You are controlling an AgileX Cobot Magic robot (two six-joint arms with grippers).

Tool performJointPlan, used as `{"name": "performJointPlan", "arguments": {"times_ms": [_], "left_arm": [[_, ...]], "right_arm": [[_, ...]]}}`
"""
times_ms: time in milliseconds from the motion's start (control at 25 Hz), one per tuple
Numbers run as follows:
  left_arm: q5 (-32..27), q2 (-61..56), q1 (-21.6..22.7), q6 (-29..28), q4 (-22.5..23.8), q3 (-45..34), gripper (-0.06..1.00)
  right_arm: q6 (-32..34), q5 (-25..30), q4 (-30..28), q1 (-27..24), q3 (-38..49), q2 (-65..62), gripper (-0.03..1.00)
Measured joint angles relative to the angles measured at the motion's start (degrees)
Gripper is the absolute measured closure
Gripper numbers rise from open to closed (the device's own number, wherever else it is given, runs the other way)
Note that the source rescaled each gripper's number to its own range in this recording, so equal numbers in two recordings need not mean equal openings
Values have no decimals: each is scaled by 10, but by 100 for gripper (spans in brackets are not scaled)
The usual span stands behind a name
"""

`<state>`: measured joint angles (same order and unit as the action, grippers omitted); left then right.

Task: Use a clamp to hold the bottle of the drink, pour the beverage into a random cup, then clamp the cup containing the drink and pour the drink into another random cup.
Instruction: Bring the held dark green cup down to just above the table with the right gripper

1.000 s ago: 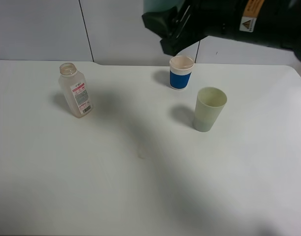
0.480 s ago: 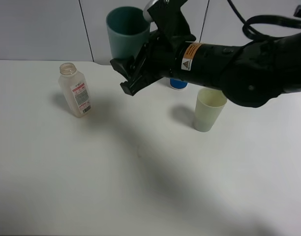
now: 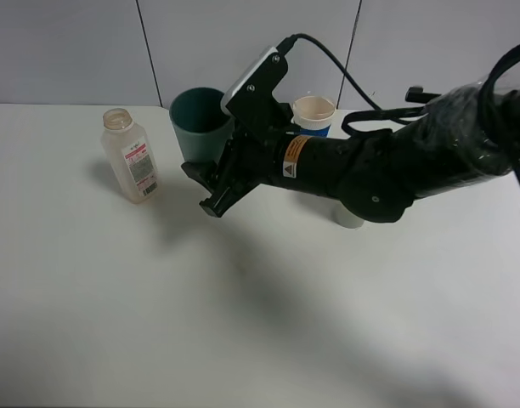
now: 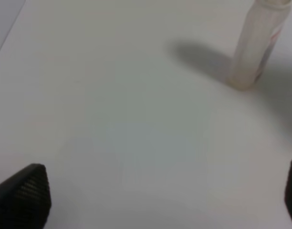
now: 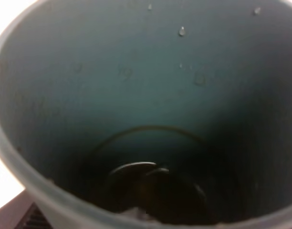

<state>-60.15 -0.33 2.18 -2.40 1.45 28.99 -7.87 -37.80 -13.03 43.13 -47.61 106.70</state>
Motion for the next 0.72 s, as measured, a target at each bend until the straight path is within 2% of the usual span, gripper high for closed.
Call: {"name": "performJointPlan", "arguments": {"times_ms": [440, 720], "left_arm": [[0, 0, 0, 0, 0, 0, -6], [0, 0, 0, 0, 0, 0, -6]], "right_arm": [[79, -88, 12, 0, -1, 88, 96], [79, -107, 16, 0, -1, 143, 96]]}}
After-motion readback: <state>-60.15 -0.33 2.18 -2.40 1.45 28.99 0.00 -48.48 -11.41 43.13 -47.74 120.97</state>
